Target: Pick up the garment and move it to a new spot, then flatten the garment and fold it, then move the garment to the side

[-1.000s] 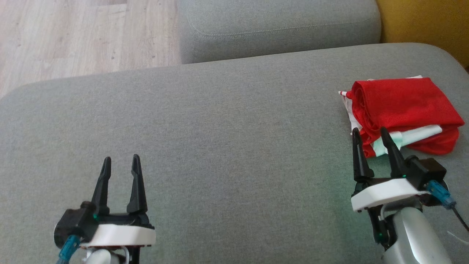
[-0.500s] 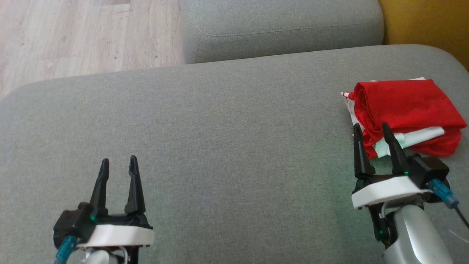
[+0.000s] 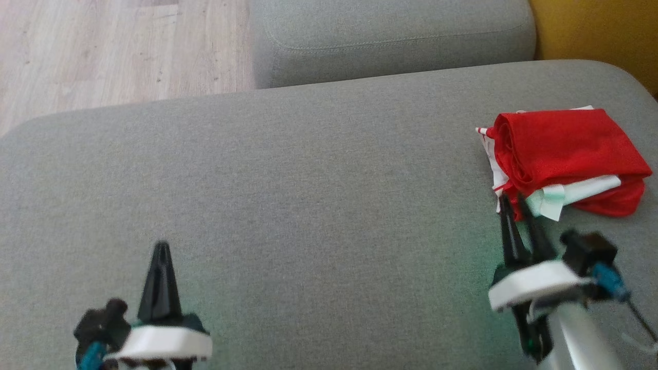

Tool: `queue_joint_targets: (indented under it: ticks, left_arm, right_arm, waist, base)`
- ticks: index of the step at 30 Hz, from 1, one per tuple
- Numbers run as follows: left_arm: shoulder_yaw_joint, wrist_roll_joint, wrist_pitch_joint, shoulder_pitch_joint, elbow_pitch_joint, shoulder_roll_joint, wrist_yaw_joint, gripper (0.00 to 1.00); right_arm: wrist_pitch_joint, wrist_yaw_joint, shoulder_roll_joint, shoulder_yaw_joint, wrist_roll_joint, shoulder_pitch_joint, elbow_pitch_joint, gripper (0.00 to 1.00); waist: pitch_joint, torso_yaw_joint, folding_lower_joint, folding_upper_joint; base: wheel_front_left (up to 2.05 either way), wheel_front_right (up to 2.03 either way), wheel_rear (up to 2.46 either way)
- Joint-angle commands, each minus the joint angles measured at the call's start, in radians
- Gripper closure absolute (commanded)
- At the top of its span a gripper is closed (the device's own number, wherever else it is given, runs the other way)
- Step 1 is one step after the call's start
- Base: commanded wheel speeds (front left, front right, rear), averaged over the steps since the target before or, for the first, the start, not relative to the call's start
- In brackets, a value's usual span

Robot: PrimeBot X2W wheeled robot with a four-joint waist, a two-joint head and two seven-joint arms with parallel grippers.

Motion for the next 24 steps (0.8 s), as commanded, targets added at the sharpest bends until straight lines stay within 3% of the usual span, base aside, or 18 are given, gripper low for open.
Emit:
queue_joint_targets:
  ticks: [1, 24]
  left_arm:
    - [0.0, -0.002, 0.001, 0.002, 0.005, 0.0, 0.0, 1.0]
    - [0.029, -0.223, 0.065, -0.013, -0.003, 0.001, -0.007, 1.0]
  right_arm:
    - [0.001, 0.0, 0.0, -0.001, 0.002, 0.003, 0.005, 1.0]
    - [0.065, 0.0, 0.001, -0.029, 0.253, 0.015, -0.029, 1.0]
  waist:
    - [0.0, 0.0, 0.0, -0.0001]
    - [-0.003, 0.006, 0.0, -0.0001]
  base:
    - [0.0, 0.0, 0.0]
    - [0.0, 0.0, 0.0]
